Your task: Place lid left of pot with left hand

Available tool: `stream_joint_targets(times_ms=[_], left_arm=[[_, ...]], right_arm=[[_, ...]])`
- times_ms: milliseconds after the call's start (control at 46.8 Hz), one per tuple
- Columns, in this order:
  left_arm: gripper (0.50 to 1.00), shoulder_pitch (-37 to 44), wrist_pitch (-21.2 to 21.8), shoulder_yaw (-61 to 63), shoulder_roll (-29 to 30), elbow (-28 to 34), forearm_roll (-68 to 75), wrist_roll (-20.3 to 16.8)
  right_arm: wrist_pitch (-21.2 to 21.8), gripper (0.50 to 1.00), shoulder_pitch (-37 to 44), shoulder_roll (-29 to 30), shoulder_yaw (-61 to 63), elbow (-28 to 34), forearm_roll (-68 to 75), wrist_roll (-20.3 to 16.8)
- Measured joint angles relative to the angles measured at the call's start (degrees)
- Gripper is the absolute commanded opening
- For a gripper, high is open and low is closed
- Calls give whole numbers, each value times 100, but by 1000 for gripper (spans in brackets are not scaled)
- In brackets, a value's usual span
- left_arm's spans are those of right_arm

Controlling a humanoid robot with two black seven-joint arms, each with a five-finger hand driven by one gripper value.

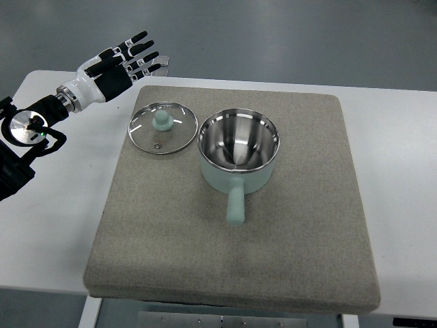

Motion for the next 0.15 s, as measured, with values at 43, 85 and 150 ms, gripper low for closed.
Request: stream_joint_targets(times_ms=[43,85,150], left_arm=[[994,17,8,-1,4,3,-6,-6],[996,35,11,-13,27,4,-11,-12],[996,44,11,-67,53,16,-11,-14]], right_arm=[[0,924,0,0,0,3,1,0],[0,924,0,0,-1,8,2,0],[0,924,1,0,-8,16,2,0]])
